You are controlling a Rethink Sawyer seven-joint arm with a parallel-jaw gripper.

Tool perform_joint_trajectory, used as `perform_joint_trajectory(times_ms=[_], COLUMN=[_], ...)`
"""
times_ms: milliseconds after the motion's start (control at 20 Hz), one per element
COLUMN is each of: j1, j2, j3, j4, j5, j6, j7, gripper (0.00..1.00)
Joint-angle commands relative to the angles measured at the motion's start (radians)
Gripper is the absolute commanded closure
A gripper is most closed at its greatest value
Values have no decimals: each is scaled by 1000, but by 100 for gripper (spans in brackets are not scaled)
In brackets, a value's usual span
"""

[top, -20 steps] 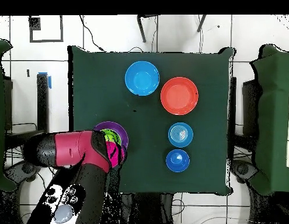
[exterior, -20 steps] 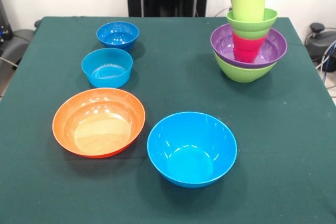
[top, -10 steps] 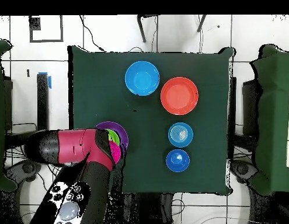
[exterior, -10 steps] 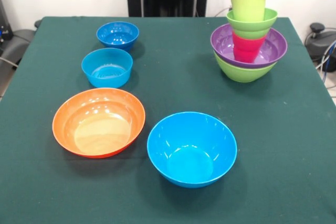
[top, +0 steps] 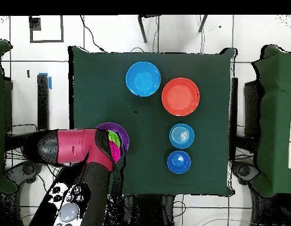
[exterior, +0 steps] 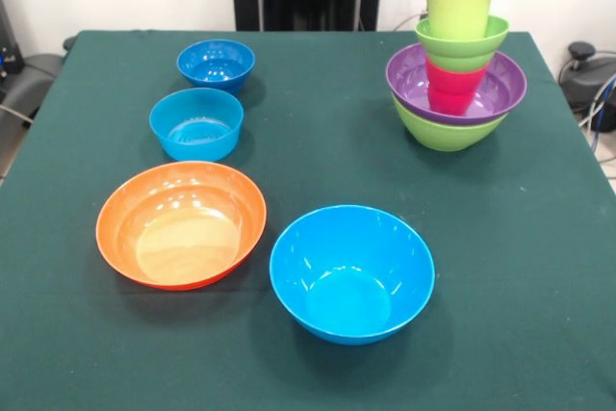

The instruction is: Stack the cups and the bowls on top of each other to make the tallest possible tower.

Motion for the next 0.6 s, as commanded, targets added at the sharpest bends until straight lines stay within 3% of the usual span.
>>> perform_joint_trajectory(times_ms=[50, 600], j1=[-24, -33], j2=[38, 52], j3=[109, 88], j4=[-57, -76], j5=[15, -21], j6=[-77, -99], j7=[96, 76], gripper=[100, 100])
